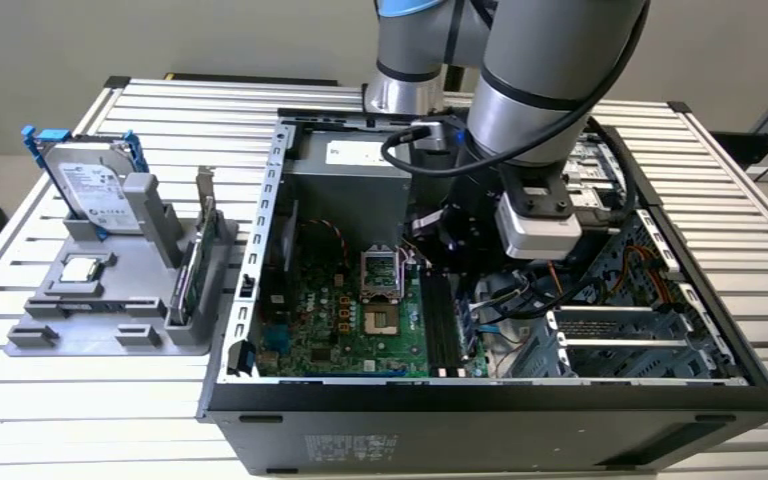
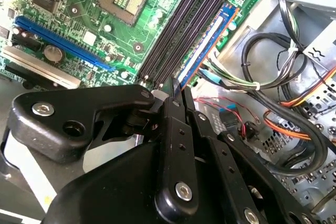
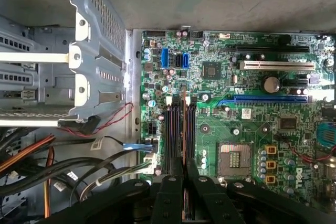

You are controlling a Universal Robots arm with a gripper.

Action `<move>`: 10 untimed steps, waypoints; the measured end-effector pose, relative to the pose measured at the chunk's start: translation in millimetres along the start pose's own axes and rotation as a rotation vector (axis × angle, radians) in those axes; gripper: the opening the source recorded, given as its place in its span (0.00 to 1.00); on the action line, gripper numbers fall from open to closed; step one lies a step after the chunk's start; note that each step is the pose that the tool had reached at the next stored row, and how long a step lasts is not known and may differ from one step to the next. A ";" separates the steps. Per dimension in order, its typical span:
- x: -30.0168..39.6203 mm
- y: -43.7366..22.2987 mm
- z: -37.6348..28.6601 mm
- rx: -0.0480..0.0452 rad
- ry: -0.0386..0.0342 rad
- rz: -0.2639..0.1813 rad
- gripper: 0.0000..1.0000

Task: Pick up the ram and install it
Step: 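Insert the ram into the slot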

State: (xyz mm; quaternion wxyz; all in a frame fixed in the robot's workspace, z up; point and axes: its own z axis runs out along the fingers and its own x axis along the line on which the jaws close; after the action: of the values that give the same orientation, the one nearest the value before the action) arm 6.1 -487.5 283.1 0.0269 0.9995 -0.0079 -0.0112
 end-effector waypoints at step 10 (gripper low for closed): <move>3.2 -1.8 10.3 0.0051 -0.0001 0.000 0.00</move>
State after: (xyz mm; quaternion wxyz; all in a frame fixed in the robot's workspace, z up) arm 9.0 -486.4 272.6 0.0244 0.9996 -0.0078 -0.0112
